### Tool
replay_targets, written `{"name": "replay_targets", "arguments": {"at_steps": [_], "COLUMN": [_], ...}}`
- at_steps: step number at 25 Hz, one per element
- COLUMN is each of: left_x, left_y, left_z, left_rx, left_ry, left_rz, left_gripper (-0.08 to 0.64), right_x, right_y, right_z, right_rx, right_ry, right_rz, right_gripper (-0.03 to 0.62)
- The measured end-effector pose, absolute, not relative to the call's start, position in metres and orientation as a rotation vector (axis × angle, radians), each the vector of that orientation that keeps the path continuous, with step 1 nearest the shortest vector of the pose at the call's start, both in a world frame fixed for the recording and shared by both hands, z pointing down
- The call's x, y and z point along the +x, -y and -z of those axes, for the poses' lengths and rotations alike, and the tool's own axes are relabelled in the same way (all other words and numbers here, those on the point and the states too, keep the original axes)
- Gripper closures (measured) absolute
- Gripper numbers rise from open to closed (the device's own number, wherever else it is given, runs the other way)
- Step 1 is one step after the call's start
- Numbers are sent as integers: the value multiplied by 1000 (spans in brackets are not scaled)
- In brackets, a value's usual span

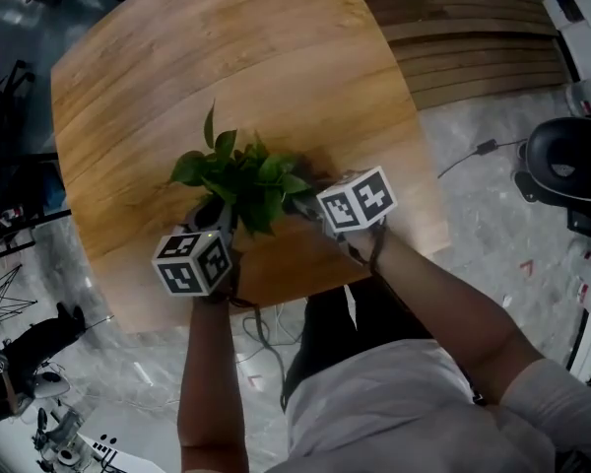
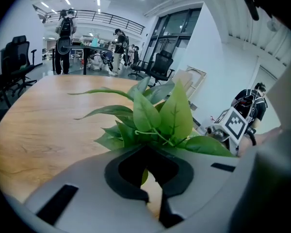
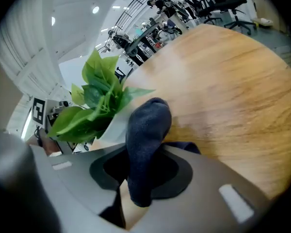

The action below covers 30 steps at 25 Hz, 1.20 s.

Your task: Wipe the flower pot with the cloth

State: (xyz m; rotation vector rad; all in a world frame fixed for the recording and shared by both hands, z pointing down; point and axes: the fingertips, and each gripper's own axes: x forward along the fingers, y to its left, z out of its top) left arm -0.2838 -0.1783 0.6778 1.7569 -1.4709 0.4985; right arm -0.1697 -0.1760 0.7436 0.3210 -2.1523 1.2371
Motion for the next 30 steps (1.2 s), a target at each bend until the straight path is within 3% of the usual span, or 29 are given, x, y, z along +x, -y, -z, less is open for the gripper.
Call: {"name": "replay_targets", "arguments": {"at_steps": [5,14,24,30], "left_x": [-281,-272,-260,-253], "left_y": [176,176,174,179], "left_z": [-676,-682,-689,-686], "left_rx": [1764,1797,1802,1833], "left_ry": [1450,1410,1335,1288], "left_rz": [-526,-547,-618,-654], "left_gripper": [555,555,555,555], "right_x": [-162,-182,-175,-184], "right_y": [164,175,137,152], "right_z": [-707,-768,-701,-727], "right_rx": [285,292,209,235], "right_ry": [2183,2100,2145,2108], "right_rz": [-1209,-1280,-1291,-1304], "right_gripper": [492,492,492,492]}}
